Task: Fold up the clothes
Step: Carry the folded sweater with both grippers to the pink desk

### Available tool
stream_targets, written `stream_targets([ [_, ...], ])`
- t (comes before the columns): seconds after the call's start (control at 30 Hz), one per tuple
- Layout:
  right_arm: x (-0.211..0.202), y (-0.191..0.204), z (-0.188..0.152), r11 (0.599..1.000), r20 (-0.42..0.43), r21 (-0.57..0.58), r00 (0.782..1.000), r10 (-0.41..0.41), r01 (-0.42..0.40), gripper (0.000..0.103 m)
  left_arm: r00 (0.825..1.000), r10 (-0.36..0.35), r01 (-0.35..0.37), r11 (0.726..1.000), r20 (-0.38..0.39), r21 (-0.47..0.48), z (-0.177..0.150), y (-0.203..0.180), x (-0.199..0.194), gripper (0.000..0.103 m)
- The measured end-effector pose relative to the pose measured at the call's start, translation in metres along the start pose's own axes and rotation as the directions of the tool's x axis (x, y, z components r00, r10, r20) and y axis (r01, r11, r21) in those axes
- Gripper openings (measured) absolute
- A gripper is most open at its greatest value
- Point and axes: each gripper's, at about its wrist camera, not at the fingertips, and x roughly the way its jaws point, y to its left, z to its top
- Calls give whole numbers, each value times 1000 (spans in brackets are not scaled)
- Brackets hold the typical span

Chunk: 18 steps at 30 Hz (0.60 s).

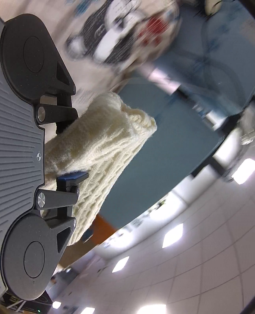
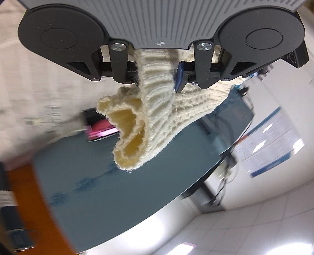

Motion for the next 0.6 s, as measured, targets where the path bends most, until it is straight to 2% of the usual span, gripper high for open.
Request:
stream_targets([
  [0.17, 67, 41, -5, 995, -73, -46, 994, 86, -89, 29, 987, 122, -121, 993, 107, -14, 27, 41, -35, 32],
  [0.37, 137, 87, -20, 981, -114, -99, 982, 153, -164, 29, 945, 257, -271, 961, 202, 47, 56, 78, -51, 32],
  [0.47, 163, 100, -30, 977, -113, -150, 984, 138, -154, 29, 926, 302, -325, 943, 226, 72, 65, 94, -46, 32],
  [0.6, 192, 103, -39, 974, -128, -190, 987, 100, -124, 29, 913, 349, -372, 925, 211, 81, 68, 114, -31, 32],
])
